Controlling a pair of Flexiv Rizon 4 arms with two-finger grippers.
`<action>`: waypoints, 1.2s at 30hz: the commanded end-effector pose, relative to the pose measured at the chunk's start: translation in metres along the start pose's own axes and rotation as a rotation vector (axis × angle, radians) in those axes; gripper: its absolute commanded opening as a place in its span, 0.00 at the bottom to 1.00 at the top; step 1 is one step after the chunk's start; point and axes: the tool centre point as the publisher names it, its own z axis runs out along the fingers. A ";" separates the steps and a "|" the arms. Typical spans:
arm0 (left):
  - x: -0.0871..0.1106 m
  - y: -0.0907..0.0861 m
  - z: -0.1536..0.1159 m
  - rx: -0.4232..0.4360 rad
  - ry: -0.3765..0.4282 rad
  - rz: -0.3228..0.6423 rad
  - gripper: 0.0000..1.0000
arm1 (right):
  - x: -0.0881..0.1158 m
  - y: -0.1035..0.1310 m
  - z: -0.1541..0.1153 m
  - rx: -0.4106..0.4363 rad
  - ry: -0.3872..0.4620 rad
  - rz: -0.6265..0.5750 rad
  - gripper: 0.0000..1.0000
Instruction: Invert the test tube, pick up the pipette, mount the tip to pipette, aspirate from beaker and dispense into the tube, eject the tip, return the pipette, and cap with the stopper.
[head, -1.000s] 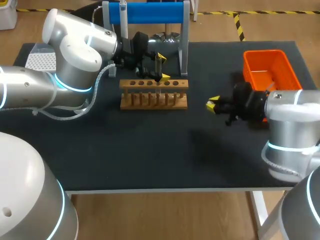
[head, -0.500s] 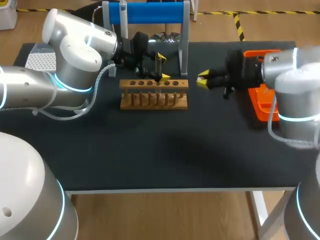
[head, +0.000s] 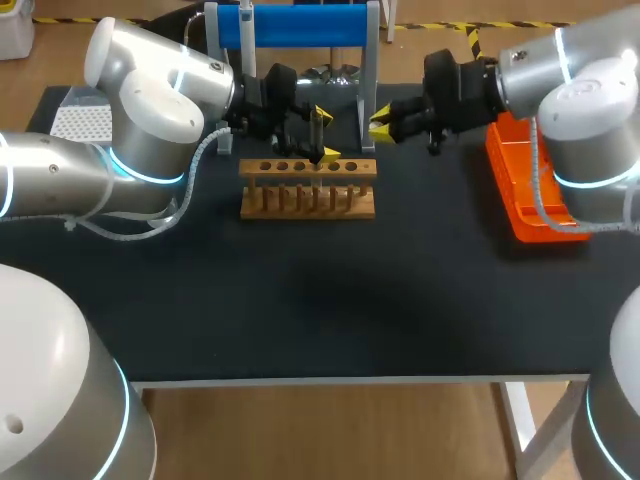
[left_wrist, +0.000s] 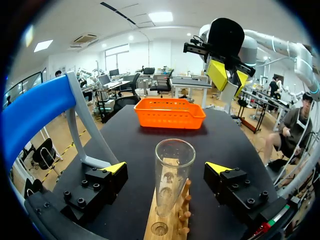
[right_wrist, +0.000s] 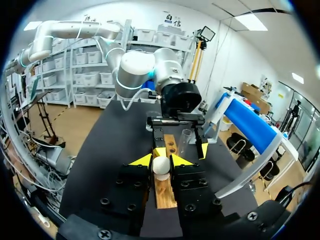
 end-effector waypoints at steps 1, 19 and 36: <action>-0.001 0.001 0.001 0.002 0.003 0.001 1.00 | -0.003 0.001 -0.002 0.012 0.094 0.001 0.00; -0.001 0.001 0.001 0.002 0.003 0.001 1.00 | -0.016 0.004 0.006 0.041 0.091 -0.013 0.00; -0.001 0.001 0.001 0.002 0.003 0.001 1.00 | -0.044 0.032 0.042 0.089 0.117 -0.040 0.00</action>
